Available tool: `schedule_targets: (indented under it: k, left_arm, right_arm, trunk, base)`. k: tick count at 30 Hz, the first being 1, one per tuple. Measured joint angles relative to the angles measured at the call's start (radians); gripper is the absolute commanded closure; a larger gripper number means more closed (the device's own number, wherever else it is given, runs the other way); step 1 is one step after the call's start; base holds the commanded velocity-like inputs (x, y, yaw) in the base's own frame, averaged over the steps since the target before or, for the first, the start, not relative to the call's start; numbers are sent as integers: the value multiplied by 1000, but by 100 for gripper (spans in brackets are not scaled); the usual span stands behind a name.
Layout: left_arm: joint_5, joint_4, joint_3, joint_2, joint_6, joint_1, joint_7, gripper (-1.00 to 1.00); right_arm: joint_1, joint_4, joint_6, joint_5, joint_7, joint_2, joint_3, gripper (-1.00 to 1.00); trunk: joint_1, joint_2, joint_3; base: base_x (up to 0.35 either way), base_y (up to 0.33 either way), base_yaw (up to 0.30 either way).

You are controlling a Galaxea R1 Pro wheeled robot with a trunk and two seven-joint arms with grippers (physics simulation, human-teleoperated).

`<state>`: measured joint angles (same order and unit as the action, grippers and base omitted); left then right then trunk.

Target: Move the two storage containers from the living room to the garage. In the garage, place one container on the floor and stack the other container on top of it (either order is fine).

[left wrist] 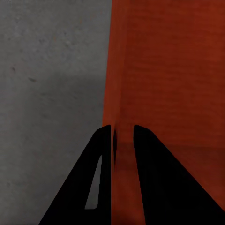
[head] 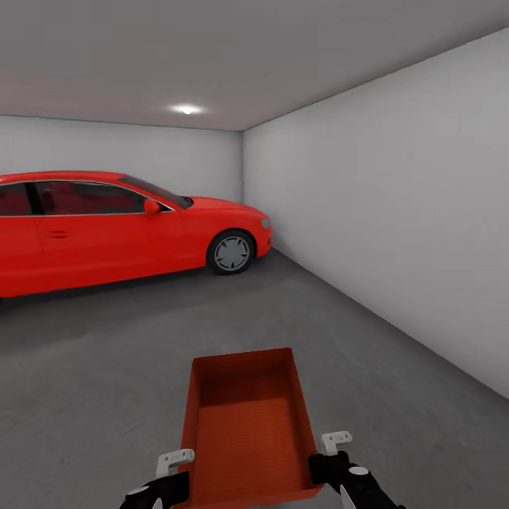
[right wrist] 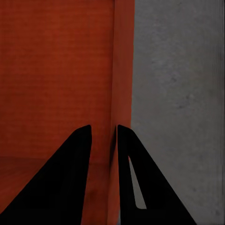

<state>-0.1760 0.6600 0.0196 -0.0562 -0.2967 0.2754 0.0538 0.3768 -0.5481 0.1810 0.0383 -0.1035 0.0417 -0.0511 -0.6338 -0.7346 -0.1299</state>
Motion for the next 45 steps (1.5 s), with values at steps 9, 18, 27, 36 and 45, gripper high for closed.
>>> schedule_targets:
  k: [9, 18, 27, 36, 45]
  left_arm:
    - [1, 0, 0, 0, -1, 0, 0, 100]
    - [-1, 0, -1, 0, 0, 0, 0, 100]
    - [-2, 0, -1, 0, 0, 0, 1, 100]
    - [-1, 0, -1, 0, 0, 0, 1, 100]
    - [0, 0, -1, 0, -1, 0, 0, 100]
  right_arm:
    - [0, 0, 0, -1, 0, 0, 0, 100]
    - [0, 0, 0, 0, 0, 0, 0, 100]
    - [0, 0, 0, 1, 0, 0, 0, 100]
    - [0, 0, 0, 0, 0, 0, 0, 100]
    - [-1, 0, 0, -1, 0, 0, 0, 100]
  trunk:
    - [0, 0, 0]
    - [0, 0, 0]
    - [1, 0, 0]
    - [1, 0, 0]
    - [1, 0, 0]
  base:
    - [0, 0, -280]
    - [6, 0, -280]
    - [272, 0, -280]
    - [324, 0, -280]
    - [325, 0, -280]
